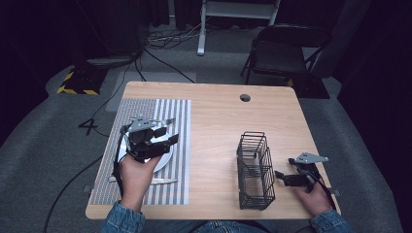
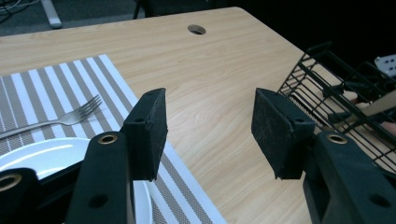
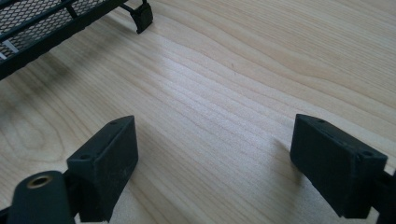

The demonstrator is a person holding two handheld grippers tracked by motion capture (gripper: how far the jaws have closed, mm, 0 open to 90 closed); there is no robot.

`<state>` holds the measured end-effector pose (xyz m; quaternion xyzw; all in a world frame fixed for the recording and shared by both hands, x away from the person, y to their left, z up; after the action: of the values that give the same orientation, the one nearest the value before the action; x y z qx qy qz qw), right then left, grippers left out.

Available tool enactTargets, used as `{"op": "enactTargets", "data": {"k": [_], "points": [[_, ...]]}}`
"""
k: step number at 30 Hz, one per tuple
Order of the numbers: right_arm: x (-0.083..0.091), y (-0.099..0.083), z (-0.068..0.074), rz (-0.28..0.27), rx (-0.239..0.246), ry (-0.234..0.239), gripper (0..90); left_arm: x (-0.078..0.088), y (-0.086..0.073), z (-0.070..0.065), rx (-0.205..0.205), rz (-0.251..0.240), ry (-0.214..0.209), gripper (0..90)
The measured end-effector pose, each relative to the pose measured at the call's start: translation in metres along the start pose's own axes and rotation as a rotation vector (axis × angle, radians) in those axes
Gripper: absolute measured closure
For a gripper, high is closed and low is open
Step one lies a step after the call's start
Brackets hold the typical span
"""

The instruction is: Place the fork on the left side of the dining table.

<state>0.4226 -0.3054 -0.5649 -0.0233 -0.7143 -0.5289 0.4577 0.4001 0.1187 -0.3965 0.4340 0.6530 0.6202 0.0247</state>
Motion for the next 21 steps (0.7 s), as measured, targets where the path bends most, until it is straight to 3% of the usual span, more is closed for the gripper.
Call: {"op": "enactTargets", "data": {"k": [10, 21], "points": [[0.0, 0.0, 0.0, 0.0, 0.001, 0.0, 15.4, -0.003, -0.018, -0.016, -0.027, 0.016, -0.03, 45.6], [0.0, 0.0, 0.0, -0.001, 0.001, 0.002, 15.5, -0.025, -0.046, -0.037, -0.051, -0.009, -0.062, 44.0]]}}
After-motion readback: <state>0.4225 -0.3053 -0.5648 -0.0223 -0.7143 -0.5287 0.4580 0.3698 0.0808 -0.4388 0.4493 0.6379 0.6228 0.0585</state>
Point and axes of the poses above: each handheld gripper's, and its own axes: x roughly backward along the jaws, y roughly out of its top, z roughly to its left, the point moved 9 cm from there along -x, roughly forward along the jaws, and after that the axes turned 1 degree about x, right-handed, at the moved point
